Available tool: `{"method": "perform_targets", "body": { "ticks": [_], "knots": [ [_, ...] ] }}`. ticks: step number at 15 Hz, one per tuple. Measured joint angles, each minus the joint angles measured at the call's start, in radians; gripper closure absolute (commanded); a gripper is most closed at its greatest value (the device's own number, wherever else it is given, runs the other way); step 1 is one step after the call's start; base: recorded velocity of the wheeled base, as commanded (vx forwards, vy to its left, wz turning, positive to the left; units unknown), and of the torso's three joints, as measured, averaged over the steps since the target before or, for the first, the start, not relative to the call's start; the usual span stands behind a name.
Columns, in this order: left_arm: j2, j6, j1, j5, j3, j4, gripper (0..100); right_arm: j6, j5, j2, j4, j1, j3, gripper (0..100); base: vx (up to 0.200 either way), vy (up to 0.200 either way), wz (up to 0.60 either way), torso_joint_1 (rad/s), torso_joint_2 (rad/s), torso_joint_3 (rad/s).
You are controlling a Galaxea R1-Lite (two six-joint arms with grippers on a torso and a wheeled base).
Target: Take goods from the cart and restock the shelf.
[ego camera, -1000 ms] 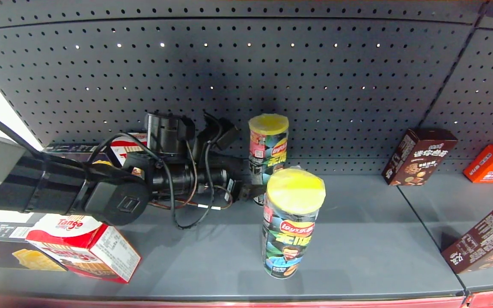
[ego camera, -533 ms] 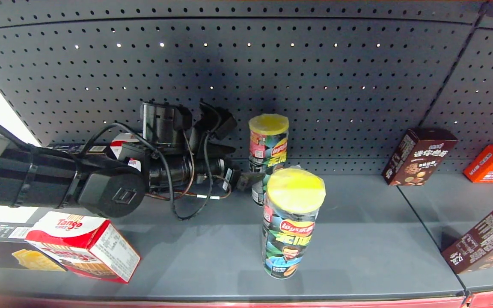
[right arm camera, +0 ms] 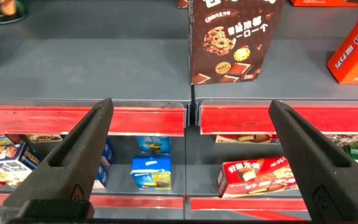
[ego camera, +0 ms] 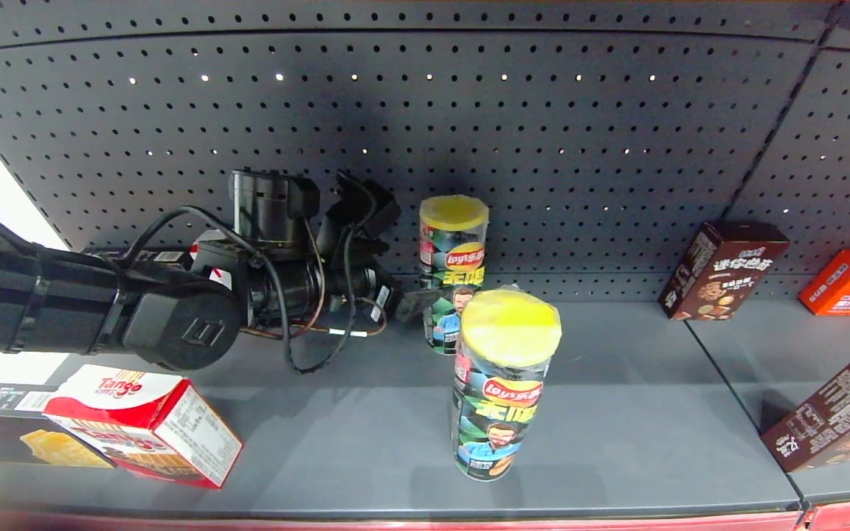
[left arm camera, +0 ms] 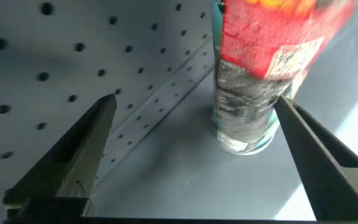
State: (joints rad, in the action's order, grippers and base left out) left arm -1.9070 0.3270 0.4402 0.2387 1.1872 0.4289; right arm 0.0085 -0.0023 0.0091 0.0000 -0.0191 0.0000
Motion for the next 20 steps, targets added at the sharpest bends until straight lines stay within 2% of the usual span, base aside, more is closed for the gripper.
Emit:
{"method": "perform_targets", "body": {
  "ticks": [6, 15, 16, 18, 20],
  "knots": [
    [0.002, 0.004, -0.021, -0.061, 0.000, 0.000, 0, 0.000, 0.000, 0.000, 0.000, 0.000, 0.000, 0, 0.000, 0.000, 0.00, 0.000, 0.00, 0.000],
    [-0.009, 0.010, -0.028, -0.103, 0.006, 0.009, 0, 0.000, 0.000, 0.000, 0.000, 0.000, 0.000, 0, 0.000, 0.000, 0.00, 0.000, 0.00, 0.000],
    [-0.010, 0.027, -0.032, -0.118, 0.004, 0.009, 0, 0.000, 0.000, 0.000, 0.000, 0.001, 0.000, 0, 0.000, 0.000, 0.00, 0.000, 0.00, 0.000],
    [-0.011, 0.087, -0.055, -0.140, -0.003, 0.008, 0, 0.000, 0.000, 0.000, 0.000, 0.001, 0.000, 0, 0.000, 0.000, 0.00, 0.000, 0.00, 0.000],
    [-0.011, 0.098, -0.068, -0.147, -0.005, 0.007, 0, 0.000, 0.000, 0.000, 0.000, 0.001, 0.000, 0, 0.000, 0.000, 0.00, 0.000, 0.00, 0.000]
  ]
}}
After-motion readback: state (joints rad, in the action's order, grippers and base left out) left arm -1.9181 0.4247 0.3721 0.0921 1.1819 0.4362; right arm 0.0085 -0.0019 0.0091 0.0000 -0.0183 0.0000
